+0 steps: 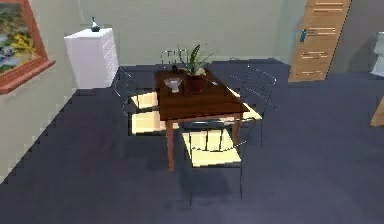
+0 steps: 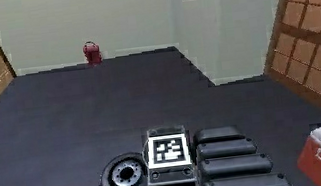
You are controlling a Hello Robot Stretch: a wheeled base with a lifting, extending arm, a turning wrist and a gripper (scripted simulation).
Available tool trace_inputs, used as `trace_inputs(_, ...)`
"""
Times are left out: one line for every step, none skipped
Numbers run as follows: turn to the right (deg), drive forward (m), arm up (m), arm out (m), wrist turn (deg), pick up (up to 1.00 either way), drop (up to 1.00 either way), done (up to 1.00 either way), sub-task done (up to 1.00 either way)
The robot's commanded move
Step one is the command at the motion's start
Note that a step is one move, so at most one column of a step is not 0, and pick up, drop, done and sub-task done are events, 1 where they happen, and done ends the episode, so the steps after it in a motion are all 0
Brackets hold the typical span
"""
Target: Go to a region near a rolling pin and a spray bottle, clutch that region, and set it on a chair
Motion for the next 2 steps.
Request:
trace_inputs(0.0,0.50,0.00,0.00,0.0,0.00,0.00,0.00,0.00)
trace_inputs(-45.0,0.00,0.00,0.00,0.0,0.00,0.00,0.00,0.00)
